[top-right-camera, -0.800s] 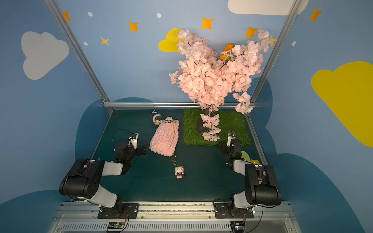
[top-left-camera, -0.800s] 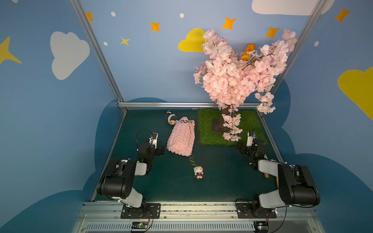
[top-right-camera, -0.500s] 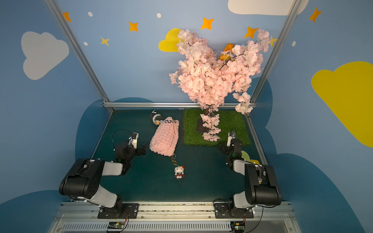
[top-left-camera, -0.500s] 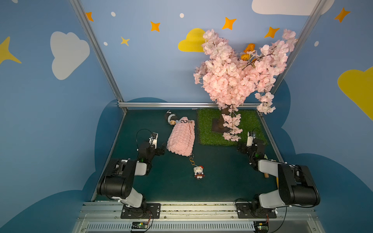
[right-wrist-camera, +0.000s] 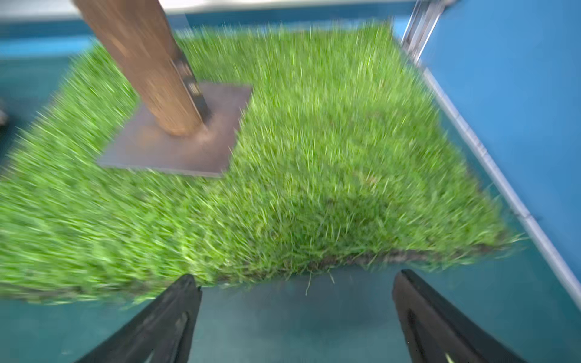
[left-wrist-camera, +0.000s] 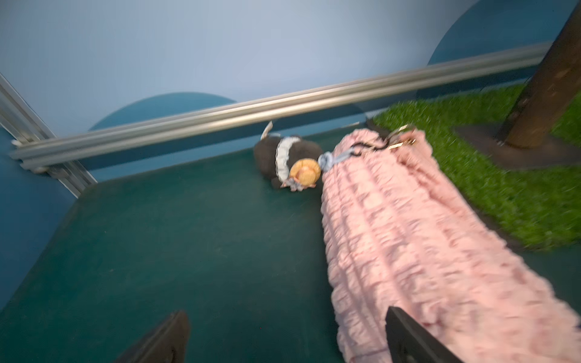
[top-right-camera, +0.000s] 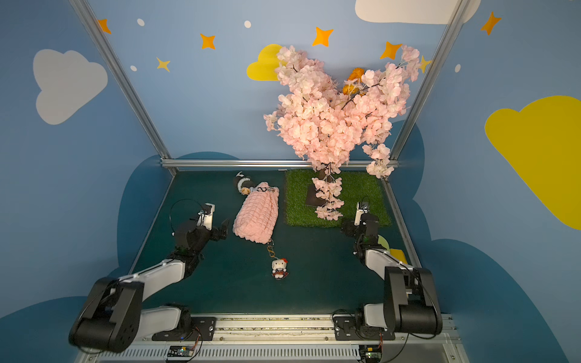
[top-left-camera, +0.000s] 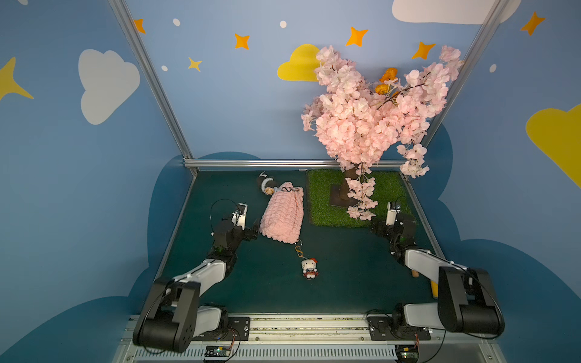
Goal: Remove the decoration from the bag
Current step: Pick up the bag from the center of the board.
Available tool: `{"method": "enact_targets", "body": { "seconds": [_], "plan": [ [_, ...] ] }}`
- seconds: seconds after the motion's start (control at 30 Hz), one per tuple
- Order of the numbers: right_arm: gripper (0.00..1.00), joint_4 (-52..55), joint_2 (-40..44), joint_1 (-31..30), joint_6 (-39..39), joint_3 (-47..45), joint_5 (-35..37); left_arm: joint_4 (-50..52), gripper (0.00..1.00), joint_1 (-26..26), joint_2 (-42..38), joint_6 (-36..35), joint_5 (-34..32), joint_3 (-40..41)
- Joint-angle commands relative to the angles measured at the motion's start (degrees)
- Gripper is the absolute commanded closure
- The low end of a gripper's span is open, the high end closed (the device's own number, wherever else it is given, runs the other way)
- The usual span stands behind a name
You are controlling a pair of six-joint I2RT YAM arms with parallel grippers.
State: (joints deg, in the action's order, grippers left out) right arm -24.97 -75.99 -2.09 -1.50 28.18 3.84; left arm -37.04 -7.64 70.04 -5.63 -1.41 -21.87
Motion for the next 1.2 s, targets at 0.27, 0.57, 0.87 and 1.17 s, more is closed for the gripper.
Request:
{"method": "enact_targets", "body": {
  "seconds": [0.27,0.57,0.87,1.17],
  "plan": [
    [0.02,21.15,27.40,-8.26,-8.19,-0.93,-0.01,52.22,0.00,-7.69,-19.28,21.13,-11.34,-16.91],
    [0.02,30.45,33.94,-19.46,-11.69,-2.50,-5.58,70.22,0.00,-24.11,-9.02,35.82,-19.62,-30.15],
    [0.02,30.21,33.02,-32.09,-11.13,-3.74,-0.02,71.29,0.00,-37.14,9.35,39.94,-20.29,-42.42],
    [0.02,27.92,30.81,-34.56,-10.53,-5.33,0.48,68.95,0.00,-38.94,32.53,34.86,-19.77,-58.79]
  ]
}}
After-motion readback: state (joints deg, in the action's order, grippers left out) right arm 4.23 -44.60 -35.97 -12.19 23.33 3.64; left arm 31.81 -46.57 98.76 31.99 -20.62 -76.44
